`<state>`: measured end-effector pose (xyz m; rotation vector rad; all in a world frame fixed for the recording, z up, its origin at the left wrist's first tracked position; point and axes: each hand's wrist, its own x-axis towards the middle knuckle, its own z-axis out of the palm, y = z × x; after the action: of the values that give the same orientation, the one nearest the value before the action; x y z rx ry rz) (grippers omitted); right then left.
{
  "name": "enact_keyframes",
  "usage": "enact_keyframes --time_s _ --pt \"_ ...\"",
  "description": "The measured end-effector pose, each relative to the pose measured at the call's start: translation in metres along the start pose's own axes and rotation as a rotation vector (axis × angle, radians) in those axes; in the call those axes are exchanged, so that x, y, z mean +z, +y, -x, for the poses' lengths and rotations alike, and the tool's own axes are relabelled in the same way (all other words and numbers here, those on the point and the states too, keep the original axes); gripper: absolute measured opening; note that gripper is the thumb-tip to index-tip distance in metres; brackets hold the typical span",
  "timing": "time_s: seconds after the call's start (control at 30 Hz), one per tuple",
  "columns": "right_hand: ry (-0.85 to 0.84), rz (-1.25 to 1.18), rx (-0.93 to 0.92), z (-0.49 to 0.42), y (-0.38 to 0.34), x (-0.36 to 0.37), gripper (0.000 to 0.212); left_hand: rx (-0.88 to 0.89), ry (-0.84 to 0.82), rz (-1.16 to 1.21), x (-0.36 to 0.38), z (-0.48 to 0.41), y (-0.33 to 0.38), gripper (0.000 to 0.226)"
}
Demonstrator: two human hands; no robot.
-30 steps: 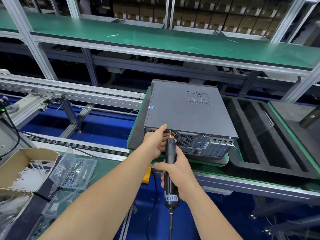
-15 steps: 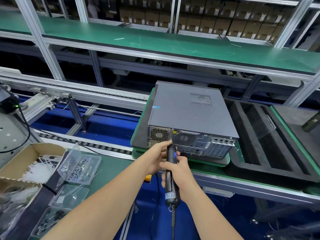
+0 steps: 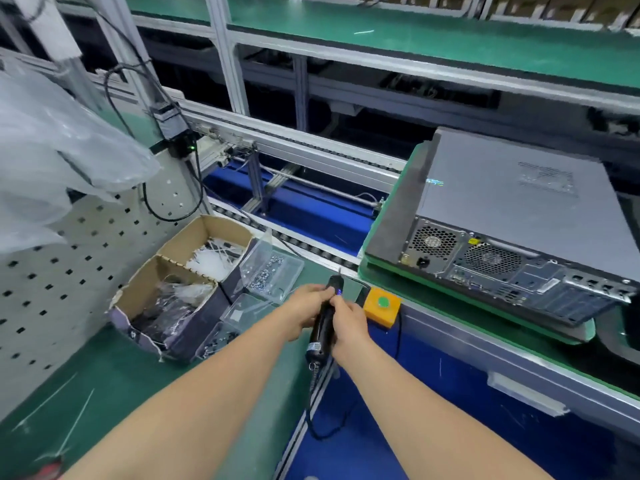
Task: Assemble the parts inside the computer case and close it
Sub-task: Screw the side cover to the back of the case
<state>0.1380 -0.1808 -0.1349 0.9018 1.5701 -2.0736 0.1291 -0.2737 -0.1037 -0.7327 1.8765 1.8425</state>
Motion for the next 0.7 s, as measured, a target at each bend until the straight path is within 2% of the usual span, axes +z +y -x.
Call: enact_keyframes --time_s 0.17,0.33,0.47,0.7 --pt "-0.021 0.082 0.043 -0.020 0.037 0.030 0.028 0.054 0.130 -0.078 -0.048 -0.012 -0.031 0.032" --pt "0.065 0.222 0.017 -0.028 0.047 0.027 0.029 0.108 0.169 -0.368 -0.052 -0.027 -0.049 0.042" --pt "0.113 0.365 -0.027 -0.030 0.049 0.022 0.038 0.182 0.151 -0.559 -0.045 -0.034 -0.063 0.051" --pt "0.016 0.429 -0.045 -0.034 0.052 0.013 0.032 0.333 0.301 -0.723 -0.032 -0.040 -0.080 0.060"
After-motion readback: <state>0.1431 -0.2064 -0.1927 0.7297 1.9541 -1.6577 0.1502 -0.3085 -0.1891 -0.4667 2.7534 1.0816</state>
